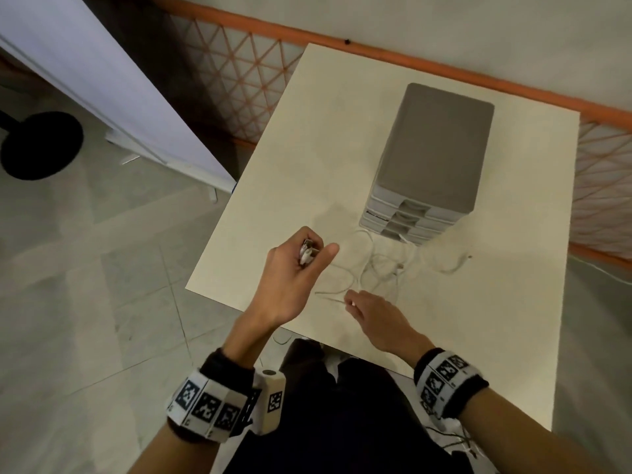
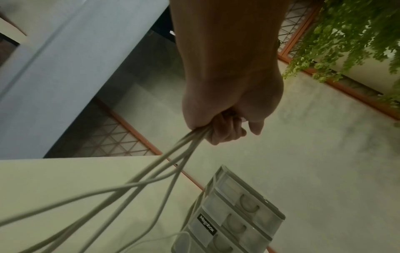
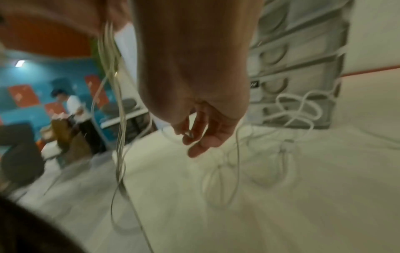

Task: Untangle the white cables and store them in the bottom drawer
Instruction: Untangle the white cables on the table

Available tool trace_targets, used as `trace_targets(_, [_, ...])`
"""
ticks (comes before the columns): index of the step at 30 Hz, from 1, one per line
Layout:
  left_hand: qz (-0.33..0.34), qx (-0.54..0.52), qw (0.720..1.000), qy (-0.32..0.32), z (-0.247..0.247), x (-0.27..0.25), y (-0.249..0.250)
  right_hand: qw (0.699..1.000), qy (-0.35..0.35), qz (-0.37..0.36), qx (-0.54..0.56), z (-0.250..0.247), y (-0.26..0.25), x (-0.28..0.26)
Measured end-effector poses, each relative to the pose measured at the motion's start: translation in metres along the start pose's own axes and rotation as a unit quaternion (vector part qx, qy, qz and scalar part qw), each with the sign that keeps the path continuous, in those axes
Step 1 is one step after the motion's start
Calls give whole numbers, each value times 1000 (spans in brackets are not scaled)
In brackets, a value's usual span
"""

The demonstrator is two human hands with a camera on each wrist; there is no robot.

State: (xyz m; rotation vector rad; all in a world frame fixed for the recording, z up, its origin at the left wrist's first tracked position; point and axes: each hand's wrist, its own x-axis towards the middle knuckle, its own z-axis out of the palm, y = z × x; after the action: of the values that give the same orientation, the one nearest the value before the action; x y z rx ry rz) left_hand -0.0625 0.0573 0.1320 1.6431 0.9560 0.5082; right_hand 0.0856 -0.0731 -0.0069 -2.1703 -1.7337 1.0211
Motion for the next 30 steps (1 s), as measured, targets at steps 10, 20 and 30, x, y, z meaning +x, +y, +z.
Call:
trace_targets(10, [52,-39,996,-58,56,24,16,903,271,1,333,-125,-59,-43])
trace_targets(20, [22,-188,980,-65,76,27,30,863,385,-35,326,-129,-71,-34])
trace_targets(30, [24,-192,981,19,62,38,34,907,248,-6,340,-128,-64,-28])
